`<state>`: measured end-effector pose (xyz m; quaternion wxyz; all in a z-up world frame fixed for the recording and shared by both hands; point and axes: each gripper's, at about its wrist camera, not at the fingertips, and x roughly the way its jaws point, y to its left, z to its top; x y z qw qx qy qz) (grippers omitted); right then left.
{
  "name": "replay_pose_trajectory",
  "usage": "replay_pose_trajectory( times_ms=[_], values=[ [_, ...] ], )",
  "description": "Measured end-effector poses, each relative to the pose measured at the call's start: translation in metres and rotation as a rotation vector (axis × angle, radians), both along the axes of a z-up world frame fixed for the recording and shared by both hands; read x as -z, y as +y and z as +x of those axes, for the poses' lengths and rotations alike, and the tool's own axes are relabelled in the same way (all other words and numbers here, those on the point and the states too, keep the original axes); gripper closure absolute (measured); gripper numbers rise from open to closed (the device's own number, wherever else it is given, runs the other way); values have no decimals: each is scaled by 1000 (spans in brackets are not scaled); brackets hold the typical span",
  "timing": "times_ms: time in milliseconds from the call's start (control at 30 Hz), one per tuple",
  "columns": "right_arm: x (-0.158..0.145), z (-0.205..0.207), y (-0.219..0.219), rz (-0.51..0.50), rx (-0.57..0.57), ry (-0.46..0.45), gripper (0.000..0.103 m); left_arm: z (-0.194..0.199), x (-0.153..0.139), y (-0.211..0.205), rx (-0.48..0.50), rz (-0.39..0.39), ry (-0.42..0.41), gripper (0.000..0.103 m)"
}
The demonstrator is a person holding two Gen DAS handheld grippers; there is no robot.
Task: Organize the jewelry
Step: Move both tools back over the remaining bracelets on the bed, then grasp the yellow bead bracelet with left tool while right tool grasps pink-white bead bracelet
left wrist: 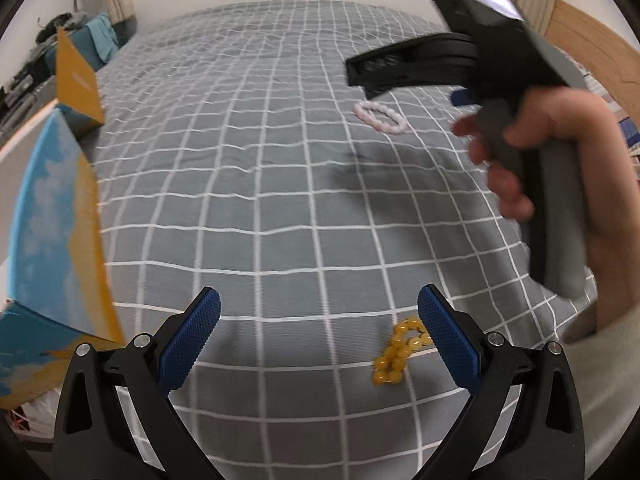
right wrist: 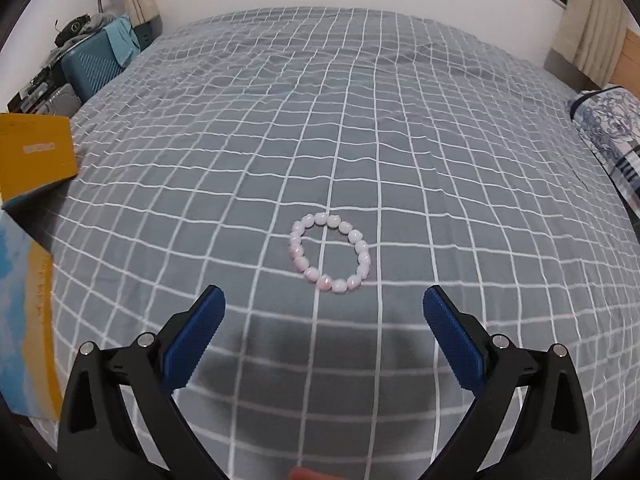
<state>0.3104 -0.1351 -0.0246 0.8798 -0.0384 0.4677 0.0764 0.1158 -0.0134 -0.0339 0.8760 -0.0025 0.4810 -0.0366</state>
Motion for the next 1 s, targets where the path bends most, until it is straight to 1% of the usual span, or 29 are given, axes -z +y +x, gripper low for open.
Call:
replay_pose_trajectory(
  times_ms=[167, 267, 400, 533, 567, 633, 700, 767, 833, 900, 933, 1000],
  values=[
    [24, 30, -2, -6, -6, 40, 8, 3, 16, -14, 29, 1, 19, 6],
    [34, 45, -2, 5, -13, 58, 8, 2, 25, -23, 40, 29, 11, 6],
    [43, 58, -2, 17, -14, 70, 8, 6, 45, -33, 56, 41, 44, 6],
    [52, 67, -5, 34, -11, 90, 8, 6, 54, -39, 75, 53, 53, 6],
    [56, 70, -7, 41, -10, 98, 8, 7, 55, -40, 78, 54, 54, 8],
    [60, 72, -9, 50, -4, 113, 11, 6, 58, -41, 84, 49, 58, 10],
    [65, 74, -12, 50, 0, 127, 15, 3, 59, -41, 93, 39, 63, 16],
    [66, 74, -12, 47, -2, 126, 18, 0, 59, -44, 101, 45, 60, 22],
    [67, 73, -12, 40, 1, 124, 25, -3, 59, -46, 108, 54, 62, 30],
    [67, 72, -12, 30, -1, 120, 34, -5, 59, -46, 112, 55, 65, 35],
    [66, 71, -11, 27, -4, 119, 37, -6, 58, -45, 115, 54, 67, 40],
    [66, 70, -10, 18, -5, 117, 47, -11, 57, -47, 117, 56, 69, 45]
  ],
)
